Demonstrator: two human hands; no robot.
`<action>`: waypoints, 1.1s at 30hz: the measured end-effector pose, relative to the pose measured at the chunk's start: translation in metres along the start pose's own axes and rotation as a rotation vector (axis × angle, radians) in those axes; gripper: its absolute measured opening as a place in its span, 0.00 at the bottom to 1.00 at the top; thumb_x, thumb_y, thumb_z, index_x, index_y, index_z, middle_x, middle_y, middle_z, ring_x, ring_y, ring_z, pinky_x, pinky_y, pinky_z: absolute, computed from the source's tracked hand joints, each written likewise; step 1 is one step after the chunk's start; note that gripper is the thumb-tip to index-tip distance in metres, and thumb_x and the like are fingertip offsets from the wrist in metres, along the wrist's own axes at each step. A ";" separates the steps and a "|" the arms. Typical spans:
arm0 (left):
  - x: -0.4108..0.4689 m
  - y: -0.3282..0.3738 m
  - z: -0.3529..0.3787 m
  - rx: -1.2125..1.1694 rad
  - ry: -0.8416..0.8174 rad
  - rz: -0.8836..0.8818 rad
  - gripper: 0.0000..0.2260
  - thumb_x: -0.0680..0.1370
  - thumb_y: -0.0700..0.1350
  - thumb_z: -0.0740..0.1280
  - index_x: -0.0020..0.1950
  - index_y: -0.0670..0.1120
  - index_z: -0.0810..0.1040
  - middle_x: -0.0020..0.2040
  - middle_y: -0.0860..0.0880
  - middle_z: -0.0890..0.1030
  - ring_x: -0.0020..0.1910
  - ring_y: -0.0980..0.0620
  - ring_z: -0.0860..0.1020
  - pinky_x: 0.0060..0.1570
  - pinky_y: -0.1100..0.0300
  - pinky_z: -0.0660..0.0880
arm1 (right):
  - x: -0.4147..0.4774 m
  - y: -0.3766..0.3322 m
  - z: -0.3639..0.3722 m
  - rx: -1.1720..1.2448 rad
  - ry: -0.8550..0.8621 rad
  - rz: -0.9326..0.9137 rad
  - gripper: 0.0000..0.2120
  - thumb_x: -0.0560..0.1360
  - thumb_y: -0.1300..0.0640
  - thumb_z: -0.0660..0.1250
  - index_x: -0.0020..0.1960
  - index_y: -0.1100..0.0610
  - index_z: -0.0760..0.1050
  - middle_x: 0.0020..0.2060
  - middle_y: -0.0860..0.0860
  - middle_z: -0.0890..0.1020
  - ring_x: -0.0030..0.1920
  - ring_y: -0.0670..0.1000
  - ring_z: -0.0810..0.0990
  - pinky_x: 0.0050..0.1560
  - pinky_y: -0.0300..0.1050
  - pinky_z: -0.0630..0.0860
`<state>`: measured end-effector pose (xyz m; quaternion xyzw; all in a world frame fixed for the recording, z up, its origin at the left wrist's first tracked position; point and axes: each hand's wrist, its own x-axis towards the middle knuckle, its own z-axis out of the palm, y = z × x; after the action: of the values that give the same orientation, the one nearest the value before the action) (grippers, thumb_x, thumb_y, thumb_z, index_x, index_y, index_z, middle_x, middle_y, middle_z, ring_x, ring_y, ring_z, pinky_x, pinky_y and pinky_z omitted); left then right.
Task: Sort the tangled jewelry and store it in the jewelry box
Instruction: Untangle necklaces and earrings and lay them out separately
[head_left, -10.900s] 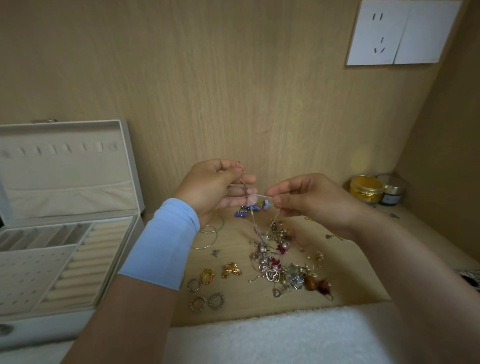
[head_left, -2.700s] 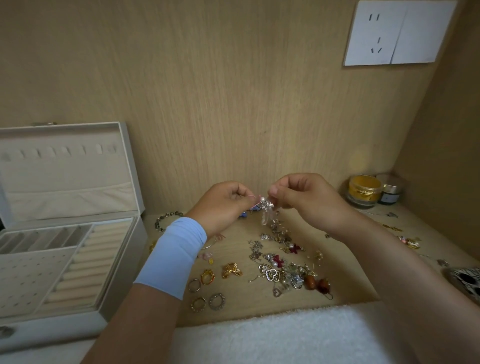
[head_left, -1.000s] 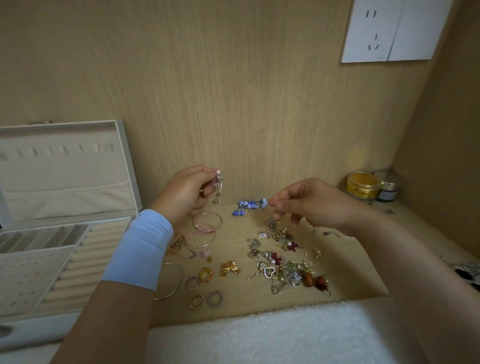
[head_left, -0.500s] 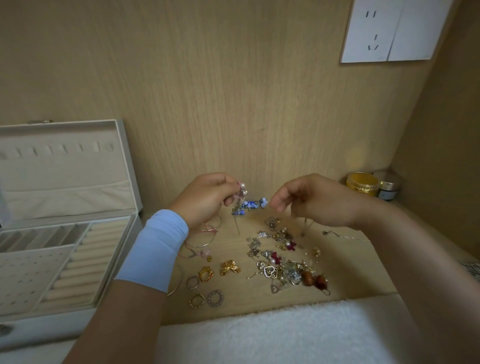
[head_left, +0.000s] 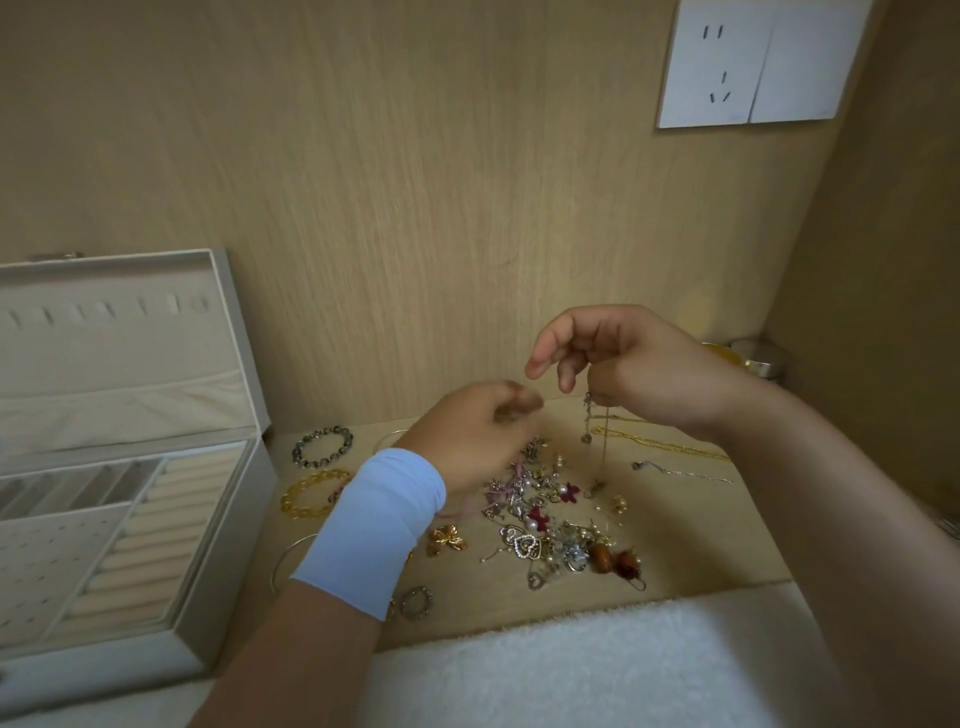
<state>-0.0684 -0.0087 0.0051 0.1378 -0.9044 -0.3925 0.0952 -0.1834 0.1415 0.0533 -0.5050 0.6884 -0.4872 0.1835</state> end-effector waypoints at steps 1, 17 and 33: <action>0.000 0.008 0.002 -0.169 -0.014 0.031 0.12 0.77 0.52 0.68 0.59 0.52 0.81 0.56 0.53 0.83 0.58 0.52 0.80 0.62 0.59 0.73 | 0.000 -0.002 0.001 0.019 0.001 -0.013 0.28 0.66 0.83 0.49 0.48 0.60 0.79 0.41 0.47 0.84 0.39 0.47 0.76 0.31 0.33 0.69; 0.011 0.031 -0.038 -0.134 -0.105 0.020 0.09 0.81 0.47 0.66 0.50 0.43 0.82 0.36 0.55 0.80 0.41 0.56 0.78 0.52 0.60 0.75 | -0.004 0.007 -0.004 0.046 -0.048 0.149 0.21 0.74 0.70 0.70 0.61 0.51 0.76 0.48 0.55 0.85 0.37 0.50 0.81 0.35 0.44 0.69; 0.010 0.058 -0.054 -0.084 -0.125 -0.003 0.10 0.82 0.37 0.62 0.56 0.43 0.83 0.35 0.50 0.74 0.29 0.56 0.71 0.34 0.66 0.74 | -0.043 0.013 -0.063 -0.142 0.171 0.351 0.13 0.83 0.54 0.62 0.50 0.59 0.82 0.30 0.51 0.69 0.30 0.49 0.66 0.32 0.40 0.69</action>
<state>-0.0728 -0.0111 0.0843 0.1103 -0.8911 -0.4379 0.0439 -0.2187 0.2096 0.0605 -0.3458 0.8114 -0.4393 0.1703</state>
